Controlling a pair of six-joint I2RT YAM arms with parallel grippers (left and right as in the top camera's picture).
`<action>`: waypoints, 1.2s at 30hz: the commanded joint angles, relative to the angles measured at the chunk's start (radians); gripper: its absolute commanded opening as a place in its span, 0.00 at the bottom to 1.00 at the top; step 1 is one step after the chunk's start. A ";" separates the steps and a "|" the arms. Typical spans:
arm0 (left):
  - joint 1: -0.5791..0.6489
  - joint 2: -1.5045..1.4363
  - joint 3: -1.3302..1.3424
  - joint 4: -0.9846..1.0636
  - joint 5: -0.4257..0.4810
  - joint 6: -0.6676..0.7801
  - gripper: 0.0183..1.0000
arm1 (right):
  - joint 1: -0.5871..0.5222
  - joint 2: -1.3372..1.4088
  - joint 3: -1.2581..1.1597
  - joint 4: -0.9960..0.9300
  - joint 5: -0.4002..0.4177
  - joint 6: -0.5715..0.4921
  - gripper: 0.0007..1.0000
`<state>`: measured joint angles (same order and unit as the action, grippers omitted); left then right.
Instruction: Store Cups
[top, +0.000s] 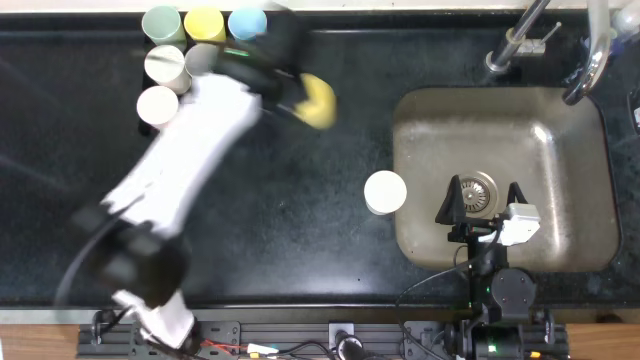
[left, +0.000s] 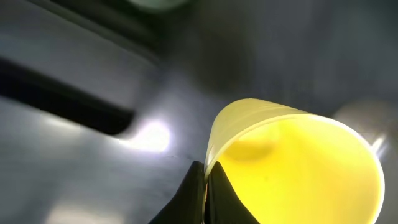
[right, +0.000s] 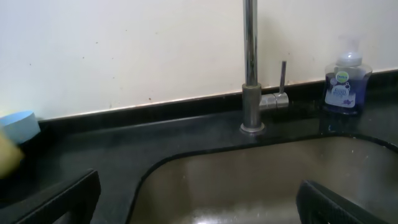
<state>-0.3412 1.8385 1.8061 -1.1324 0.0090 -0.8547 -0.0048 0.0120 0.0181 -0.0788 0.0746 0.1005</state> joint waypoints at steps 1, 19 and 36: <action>0.203 -0.111 -0.040 -0.046 -0.025 0.008 0.02 | 0.005 -0.008 -0.014 0.005 -0.006 -0.003 1.00; 0.319 -0.049 -0.208 0.004 -0.072 -0.026 0.02 | 0.005 -0.008 -0.014 0.005 -0.006 -0.003 1.00; 0.318 0.008 -0.208 0.104 -0.075 -0.071 0.02 | 0.005 -0.008 -0.014 0.005 -0.006 -0.003 1.00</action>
<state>-0.0135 1.8404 1.5917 -1.0428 -0.0433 -0.9112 -0.0048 0.0120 0.0181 -0.0792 0.0746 0.1009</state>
